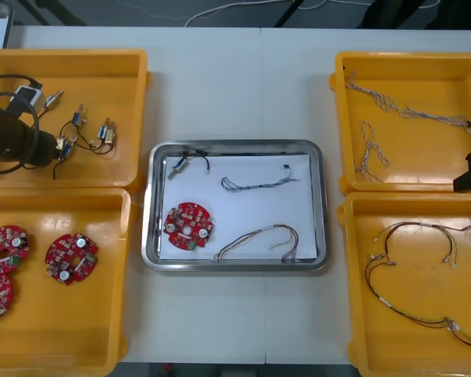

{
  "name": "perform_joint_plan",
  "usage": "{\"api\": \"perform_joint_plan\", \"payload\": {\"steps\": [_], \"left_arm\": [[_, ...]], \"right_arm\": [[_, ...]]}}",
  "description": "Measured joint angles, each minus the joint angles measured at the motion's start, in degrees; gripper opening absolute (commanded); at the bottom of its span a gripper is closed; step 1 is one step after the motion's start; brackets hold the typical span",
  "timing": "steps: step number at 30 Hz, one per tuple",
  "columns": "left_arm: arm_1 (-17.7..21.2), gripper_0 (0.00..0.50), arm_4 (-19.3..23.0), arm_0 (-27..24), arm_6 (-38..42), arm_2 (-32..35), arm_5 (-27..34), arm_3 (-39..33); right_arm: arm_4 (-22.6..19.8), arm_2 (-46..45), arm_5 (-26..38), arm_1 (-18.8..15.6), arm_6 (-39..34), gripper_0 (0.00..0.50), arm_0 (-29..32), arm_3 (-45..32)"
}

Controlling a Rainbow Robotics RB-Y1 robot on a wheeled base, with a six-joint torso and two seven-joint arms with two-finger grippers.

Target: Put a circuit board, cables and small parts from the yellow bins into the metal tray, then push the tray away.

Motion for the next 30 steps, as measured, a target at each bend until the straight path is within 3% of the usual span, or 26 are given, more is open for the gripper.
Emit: {"api": "perform_joint_plan", "payload": {"steps": [9, 14, 30], "left_arm": [[-0.03, 0.5, -0.53, -0.06, 0.0, -0.12, 0.0, 1.18], [-0.04, 0.462, -0.53, -0.22, 0.0, -0.12, 0.0, 2.76], [-0.04, 0.44, -0.53, -1.79, 0.0, -0.12, 0.0, 4.93]], "right_arm": [[0.23, -0.11, 0.0, -0.13, 0.54, 0.5, 2.51, -2.05], [0.23, -0.11, 0.0, -0.13, 4.04, 0.5, 3.55, -2.08], [0.54, -0.11, 0.0, -0.13, 4.06, 0.5, 4.82, -2.65]]}}
